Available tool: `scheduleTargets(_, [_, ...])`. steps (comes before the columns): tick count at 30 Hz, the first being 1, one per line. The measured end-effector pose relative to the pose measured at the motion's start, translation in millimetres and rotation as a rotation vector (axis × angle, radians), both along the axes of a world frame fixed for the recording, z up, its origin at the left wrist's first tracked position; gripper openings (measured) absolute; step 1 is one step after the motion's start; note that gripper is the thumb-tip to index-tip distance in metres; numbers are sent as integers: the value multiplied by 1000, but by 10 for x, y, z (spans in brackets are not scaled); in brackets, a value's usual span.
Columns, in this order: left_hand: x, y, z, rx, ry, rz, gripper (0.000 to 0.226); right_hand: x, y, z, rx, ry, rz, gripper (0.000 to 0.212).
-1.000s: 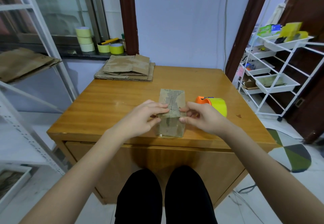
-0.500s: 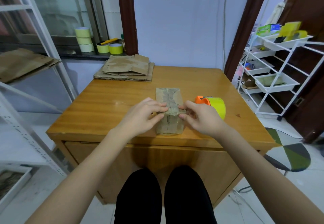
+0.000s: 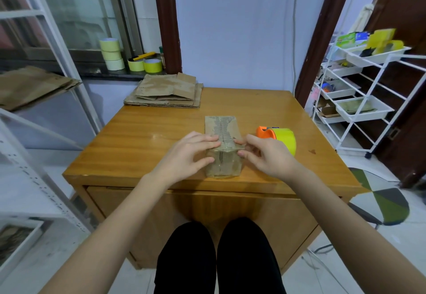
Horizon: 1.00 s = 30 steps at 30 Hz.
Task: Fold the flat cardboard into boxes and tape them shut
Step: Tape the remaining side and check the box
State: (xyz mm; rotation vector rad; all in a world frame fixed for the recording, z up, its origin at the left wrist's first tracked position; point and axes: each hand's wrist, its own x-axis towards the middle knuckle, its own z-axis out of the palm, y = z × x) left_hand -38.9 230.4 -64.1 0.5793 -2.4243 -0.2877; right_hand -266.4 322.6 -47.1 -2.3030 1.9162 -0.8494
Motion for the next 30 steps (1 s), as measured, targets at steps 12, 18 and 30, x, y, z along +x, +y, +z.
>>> scheduleTargets(12, [-41, 53, -73, 177, 98, 41, 46, -34, 56, -95, 94, -61, 31, 46])
scheduleTargets(18, [-188, 75, 30, 336, 206, 174, 33, 113, -40, 140, 114, -77, -123, 33])
scheduleTargets(30, [-84, 112, -185, -124, 78, 84, 37, 142, -2, -144, -94, 127, -61, 43])
